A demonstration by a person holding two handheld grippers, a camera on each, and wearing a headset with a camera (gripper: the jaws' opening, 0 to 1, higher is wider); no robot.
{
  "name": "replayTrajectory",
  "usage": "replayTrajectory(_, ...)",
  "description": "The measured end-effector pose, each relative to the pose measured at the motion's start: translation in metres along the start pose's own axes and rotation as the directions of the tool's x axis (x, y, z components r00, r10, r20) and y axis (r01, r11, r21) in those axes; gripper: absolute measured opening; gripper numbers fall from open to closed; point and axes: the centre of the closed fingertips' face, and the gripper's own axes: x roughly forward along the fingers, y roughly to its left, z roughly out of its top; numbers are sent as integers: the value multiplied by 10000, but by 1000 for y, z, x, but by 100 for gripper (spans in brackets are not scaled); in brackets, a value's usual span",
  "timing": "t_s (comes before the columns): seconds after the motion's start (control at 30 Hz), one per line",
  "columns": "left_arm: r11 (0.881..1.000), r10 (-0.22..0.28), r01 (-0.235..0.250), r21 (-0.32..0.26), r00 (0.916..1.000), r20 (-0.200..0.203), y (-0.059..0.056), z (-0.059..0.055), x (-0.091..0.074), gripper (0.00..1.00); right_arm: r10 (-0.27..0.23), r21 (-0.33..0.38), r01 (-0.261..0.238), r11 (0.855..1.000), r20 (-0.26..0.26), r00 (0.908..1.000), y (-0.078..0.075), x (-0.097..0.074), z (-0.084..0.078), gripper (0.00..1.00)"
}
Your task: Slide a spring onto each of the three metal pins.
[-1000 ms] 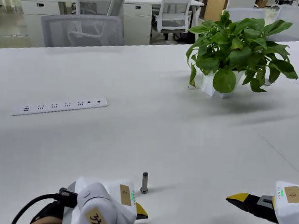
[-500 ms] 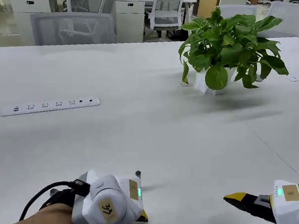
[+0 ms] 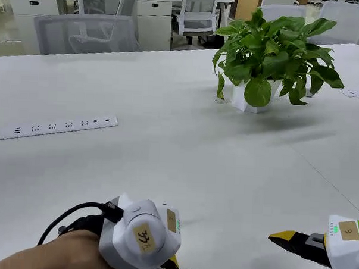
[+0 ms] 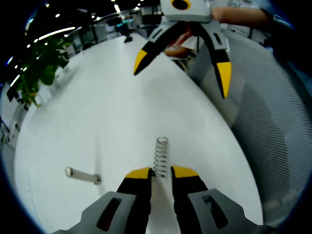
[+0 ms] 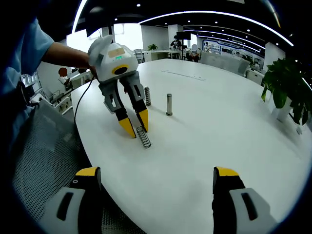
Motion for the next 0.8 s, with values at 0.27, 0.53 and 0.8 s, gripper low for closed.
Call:
replayTrajectory(0.27,9986,-152,183,506,9980,-607,1,0,1,13,21,23,-20,10000,-57,10000,1,1,-2,96)
replayTrajectory(0.53,9970,-29,116,764,9936,-1130,1,-1,1,11,54,23,-54,10000,-87,9999,2,2,-3,96)
replayTrajectory(0.8,9993,372,-374,-10,9968,-713,2,-3,-1,11,30,25,-30,10000,-13,10000,2,1,-1,95)
